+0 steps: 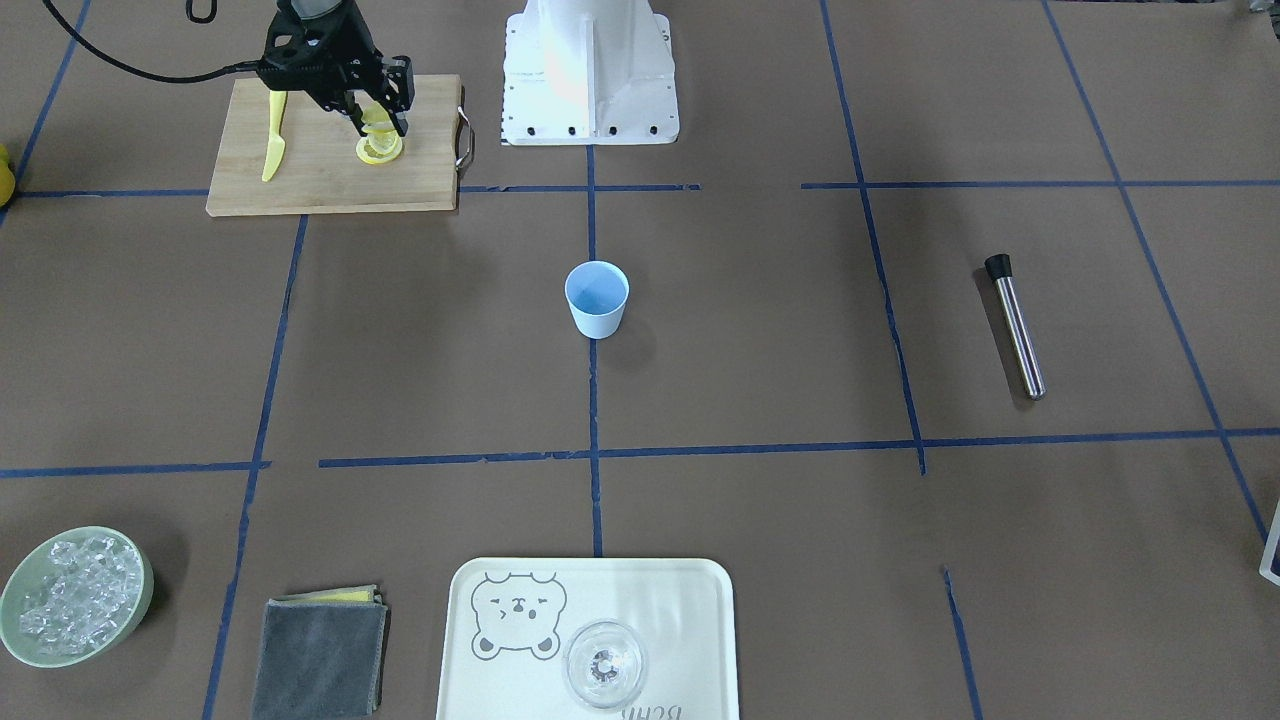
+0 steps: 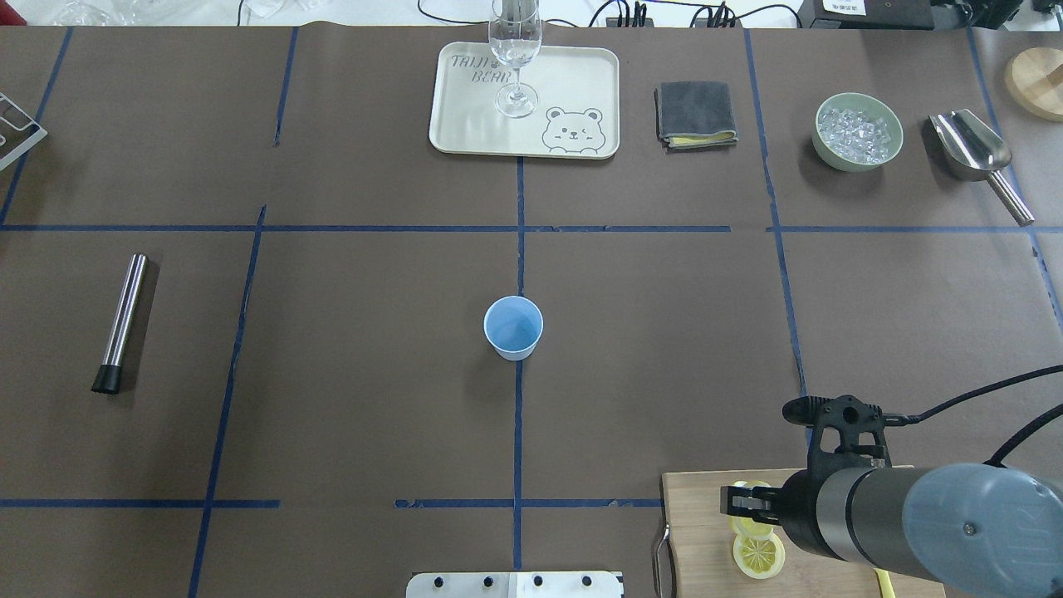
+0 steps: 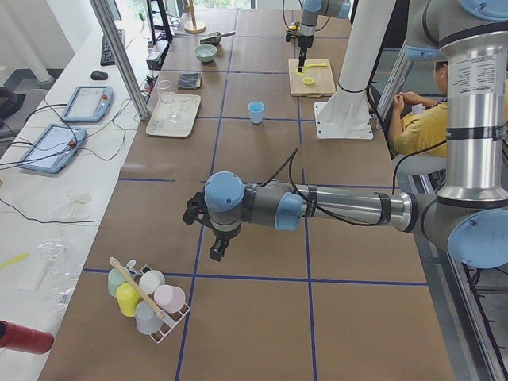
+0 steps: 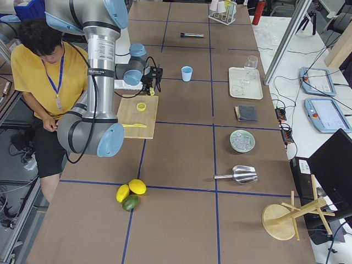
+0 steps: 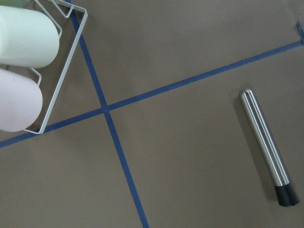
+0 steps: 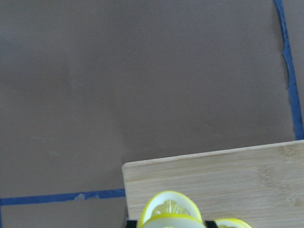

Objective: Squeeze lemon into cup
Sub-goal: 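Carry the lemon slice with the right gripper over the blue cup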

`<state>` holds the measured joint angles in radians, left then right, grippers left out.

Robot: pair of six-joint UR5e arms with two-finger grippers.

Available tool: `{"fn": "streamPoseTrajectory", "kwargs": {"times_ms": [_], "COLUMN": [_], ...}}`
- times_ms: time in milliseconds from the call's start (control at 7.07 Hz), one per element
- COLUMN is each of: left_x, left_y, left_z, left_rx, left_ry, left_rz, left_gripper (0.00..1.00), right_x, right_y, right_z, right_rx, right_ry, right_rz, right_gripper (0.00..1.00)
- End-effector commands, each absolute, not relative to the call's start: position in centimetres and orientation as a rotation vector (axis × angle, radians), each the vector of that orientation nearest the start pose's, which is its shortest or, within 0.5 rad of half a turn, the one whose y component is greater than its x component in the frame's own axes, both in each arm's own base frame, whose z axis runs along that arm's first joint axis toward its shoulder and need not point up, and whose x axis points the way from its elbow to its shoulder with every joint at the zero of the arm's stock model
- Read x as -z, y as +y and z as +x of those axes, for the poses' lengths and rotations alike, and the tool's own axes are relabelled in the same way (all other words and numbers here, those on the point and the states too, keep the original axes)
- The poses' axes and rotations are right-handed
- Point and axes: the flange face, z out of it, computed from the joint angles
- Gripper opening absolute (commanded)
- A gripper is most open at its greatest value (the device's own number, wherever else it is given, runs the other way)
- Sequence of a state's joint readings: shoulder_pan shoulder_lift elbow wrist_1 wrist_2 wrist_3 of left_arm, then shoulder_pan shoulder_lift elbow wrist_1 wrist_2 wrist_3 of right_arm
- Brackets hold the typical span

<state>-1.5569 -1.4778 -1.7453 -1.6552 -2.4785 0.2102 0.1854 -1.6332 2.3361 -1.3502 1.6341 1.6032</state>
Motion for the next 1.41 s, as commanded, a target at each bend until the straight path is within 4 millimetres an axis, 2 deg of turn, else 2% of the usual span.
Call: {"fn": "streamPoseTrajectory", "kwargs": {"times_ms": [0, 283, 566, 707, 990, 1132, 1273], "left_x": [-60.5, -60.6, -60.7, -60.7, -60.7, -60.7, -60.7], "left_y": [-45.3, -45.2, -45.1, -45.1, -45.0, -45.0, -45.0], "left_z": [-4.9, -4.9, -4.9, -4.9, -5.0, -5.0, -5.1], "left_rx": [-0.278, -0.277, -0.276, -0.276, -0.273, -0.273, -0.272], "left_ry": [0.891, 0.891, 0.891, 0.891, 0.891, 0.891, 0.891], "left_rz": [0.230, 0.228, 0.227, 0.227, 0.227, 0.227, 0.229], "left_gripper": [1.00, 1.00, 1.00, 1.00, 1.00, 1.00, 1.00], "right_x": [-28.2, -22.2, -18.7, -16.8, -14.9, -13.9, -14.2], "right_y": [-22.7, -27.9, -32.4, -34.2, -37.1, -38.1, -39.1], "right_z": [-39.3, -42.0, -43.2, -45.0, -49.4, -50.6, -52.6], "right_rx": [-0.215, -0.283, -0.328, -0.341, -0.357, -0.363, -0.373], "right_ry": [-0.982, -0.977, -1.016, -1.031, -1.008, -1.014, -1.033], "right_rz": [0.032, 0.040, 0.048, 0.047, 0.047, 0.051, 0.052], "right_gripper": [0.55, 0.55, 0.54, 0.55, 0.55, 0.56, 0.56]}}
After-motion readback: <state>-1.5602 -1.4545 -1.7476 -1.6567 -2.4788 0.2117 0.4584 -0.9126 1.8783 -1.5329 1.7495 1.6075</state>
